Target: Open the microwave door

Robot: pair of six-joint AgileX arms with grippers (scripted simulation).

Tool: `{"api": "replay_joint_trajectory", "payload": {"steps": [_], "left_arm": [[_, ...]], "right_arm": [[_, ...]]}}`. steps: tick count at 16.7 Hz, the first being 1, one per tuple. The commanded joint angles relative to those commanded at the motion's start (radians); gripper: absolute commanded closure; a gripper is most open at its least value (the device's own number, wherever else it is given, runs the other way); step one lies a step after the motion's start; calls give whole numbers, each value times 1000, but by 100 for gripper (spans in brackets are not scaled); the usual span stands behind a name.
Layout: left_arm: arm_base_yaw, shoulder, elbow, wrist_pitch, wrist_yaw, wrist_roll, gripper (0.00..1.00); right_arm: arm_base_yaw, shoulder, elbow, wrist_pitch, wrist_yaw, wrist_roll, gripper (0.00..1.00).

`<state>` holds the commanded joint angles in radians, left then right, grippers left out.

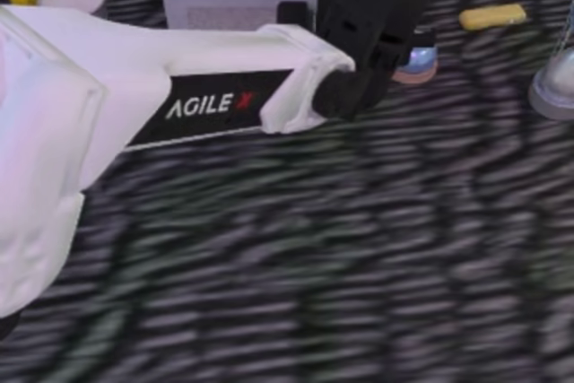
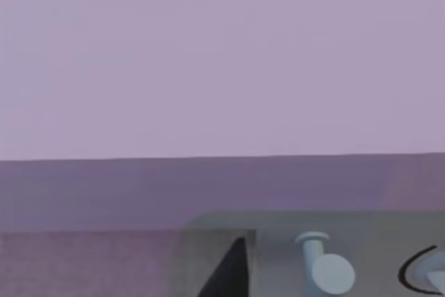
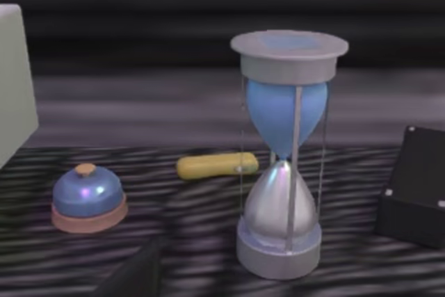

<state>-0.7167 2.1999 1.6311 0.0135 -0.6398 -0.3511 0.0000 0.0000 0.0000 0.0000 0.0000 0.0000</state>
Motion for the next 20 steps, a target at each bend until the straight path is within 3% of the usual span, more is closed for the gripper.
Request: {"api": "replay_joint_trajectory", "payload": {"steps": [8,9,12,15,20], "left_arm": [[0,0,0,0,0,0,100],[-62,-26,-39,1,3,-2,100],[-59,-13,-7,-33,12,-11,100],[-50,30,99,-161,43,-42,100],[-21,123,367,-534,135,-127,100]], "right_arm": [[0,0,0,0,0,0,0],[0,0,0,0,0,0,0],[0,0,0,0,0,0,0],[0,0,0,0,0,0,0],[0,0,0,0,0,0,0]]}}
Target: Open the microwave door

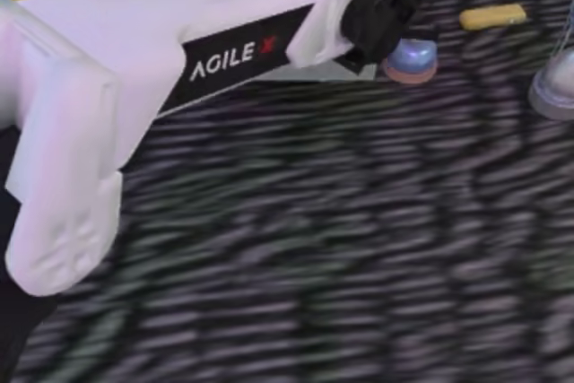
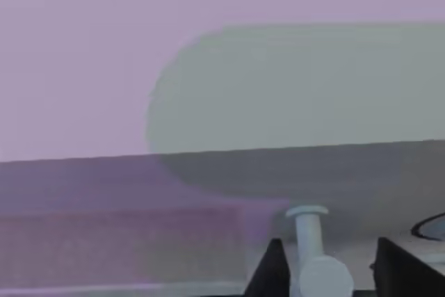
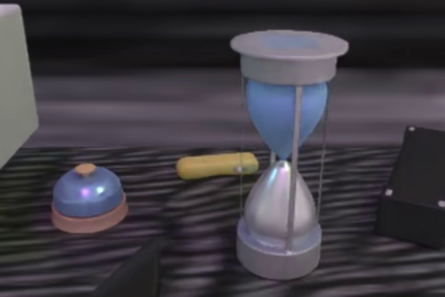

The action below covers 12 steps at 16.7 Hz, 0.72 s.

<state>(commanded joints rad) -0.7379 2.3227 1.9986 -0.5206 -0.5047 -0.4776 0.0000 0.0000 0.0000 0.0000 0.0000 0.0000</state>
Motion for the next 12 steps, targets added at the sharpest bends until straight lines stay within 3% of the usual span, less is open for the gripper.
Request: {"api": "replay_joint_trajectory", "payload": {"steps": [7,12], "left_arm": [[50,92,339,-502,148,-112,100],[62,113,405,-591,184,-134,100]], "right_arm": [[0,0,0,0,0,0,0],[0,0,0,0,0,0,0]]}}
